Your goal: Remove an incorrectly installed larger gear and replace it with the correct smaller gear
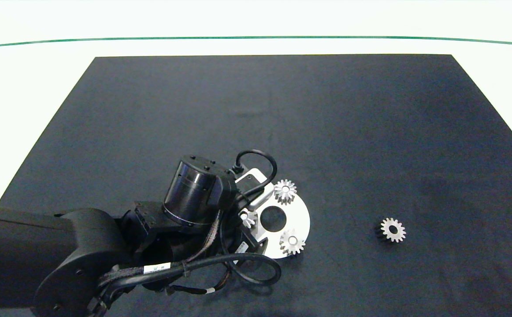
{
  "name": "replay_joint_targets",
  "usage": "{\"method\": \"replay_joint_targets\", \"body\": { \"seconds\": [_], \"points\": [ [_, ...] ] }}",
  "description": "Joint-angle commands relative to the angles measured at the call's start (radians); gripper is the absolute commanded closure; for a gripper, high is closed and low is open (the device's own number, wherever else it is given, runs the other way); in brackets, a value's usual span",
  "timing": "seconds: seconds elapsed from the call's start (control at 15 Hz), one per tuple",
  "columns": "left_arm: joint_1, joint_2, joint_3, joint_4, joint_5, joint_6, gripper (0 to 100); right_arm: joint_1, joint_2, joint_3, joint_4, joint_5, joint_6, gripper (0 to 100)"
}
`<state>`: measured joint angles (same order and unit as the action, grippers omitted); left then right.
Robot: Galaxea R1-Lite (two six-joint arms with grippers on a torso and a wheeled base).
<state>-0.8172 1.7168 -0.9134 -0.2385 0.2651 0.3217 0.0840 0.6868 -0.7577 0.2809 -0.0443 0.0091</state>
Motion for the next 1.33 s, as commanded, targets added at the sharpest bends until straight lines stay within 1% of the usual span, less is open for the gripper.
{"method": "replay_joint_targets", "body": {
  "seconds": [0.07, 0.27, 1.33],
  "points": [
    [0.0, 0.001, -0.018, 0.013, 0.002, 0.0, 14, 0.002, -0.003, 0.0, 0.001, 0.0, 0.0, 0],
    [0.001, 0.015, -0.032, 0.019, 0.002, 0.0, 20, 0.002, -0.003, 0.0, 0.001, 0.0, 0.0, 0],
    [0.015, 0.03, -0.027, 0.019, 0.002, -0.004, 52, 0.002, -0.003, 0.0, 0.001, 0.001, 0.002, 0]
  ]
}}
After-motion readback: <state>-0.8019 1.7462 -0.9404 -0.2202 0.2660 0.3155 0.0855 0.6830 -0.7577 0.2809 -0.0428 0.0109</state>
